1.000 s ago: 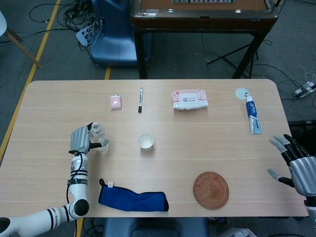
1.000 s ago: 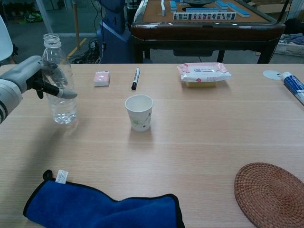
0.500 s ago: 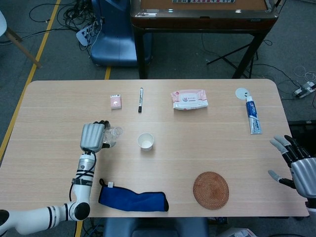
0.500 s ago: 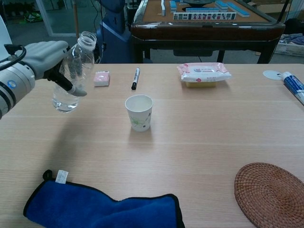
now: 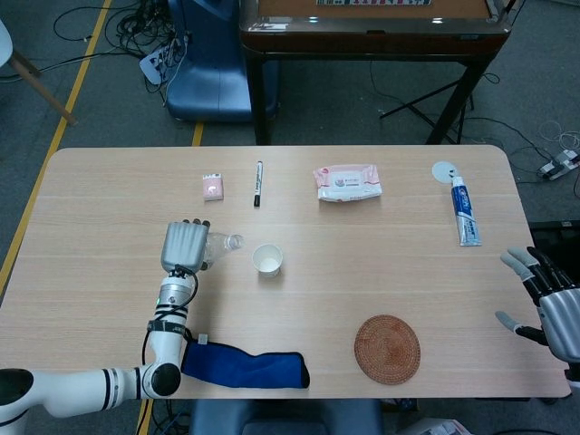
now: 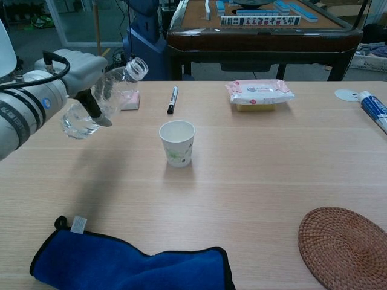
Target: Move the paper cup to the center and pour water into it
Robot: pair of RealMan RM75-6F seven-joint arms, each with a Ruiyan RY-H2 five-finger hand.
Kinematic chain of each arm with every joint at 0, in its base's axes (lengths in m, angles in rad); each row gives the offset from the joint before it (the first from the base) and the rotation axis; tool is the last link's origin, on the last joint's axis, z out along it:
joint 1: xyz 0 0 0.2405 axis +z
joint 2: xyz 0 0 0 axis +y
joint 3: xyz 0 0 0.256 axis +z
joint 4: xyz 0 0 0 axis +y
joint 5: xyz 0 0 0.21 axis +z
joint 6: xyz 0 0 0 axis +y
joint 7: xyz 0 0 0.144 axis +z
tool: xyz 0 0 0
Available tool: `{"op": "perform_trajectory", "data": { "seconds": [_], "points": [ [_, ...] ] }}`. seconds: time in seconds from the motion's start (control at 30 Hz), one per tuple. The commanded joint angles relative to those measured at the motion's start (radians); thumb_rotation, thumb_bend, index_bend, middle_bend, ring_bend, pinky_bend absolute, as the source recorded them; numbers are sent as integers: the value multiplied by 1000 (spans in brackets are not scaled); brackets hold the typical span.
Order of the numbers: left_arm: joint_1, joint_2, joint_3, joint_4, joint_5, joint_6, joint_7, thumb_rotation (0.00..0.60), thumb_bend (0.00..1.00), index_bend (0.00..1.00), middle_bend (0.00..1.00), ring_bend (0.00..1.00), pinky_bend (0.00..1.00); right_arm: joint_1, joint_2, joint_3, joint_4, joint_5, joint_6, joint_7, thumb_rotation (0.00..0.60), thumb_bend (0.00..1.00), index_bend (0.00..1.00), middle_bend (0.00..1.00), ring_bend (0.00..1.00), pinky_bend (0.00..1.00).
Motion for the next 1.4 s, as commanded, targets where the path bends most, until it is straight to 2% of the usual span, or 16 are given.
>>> {"op": "perform_trajectory", "data": {
  "seconds": [0.03, 0.2, 0.37, 0.6, 1.07, 1.4],
  "points": [
    [-31, -18, -7, -8, -53, 29, 68, 600, 58, 723, 771, 595, 612, -1, 1, -1, 0, -1, 0, 2, 600, 0, 179, 156, 82, 321],
    [-64, -21, 6, -7, -96, 44, 161, 600, 58, 720, 771, 595, 612, -1, 5, -1, 2, 0, -2, 16, 600, 0, 179, 156, 82, 322],
    [-90, -21, 6, -6, -106, 64, 202, 600, 58, 719, 771, 595, 612, 1, 6, -3, 2, -1, -9, 19, 600, 0, 179, 156, 82, 321],
    [-112, -9, 46, 5, -85, 53, 236, 600, 58, 718, 771, 595, 612, 1, 7, -4, -3, -3, -11, 15, 600, 0, 179, 156, 82, 321],
    [-139, -13, 72, 63, -126, 43, 290, 600, 58, 718, 771, 595, 612, 1, 10, -8, -4, -11, -12, 19, 600, 0, 179, 157, 82, 321],
    [-149, -9, 104, 77, -108, 46, 317, 600, 58, 718, 771, 595, 612, 1, 14, -7, -9, -12, -10, 20, 600, 0, 179, 156, 82, 321]
  ]
}}
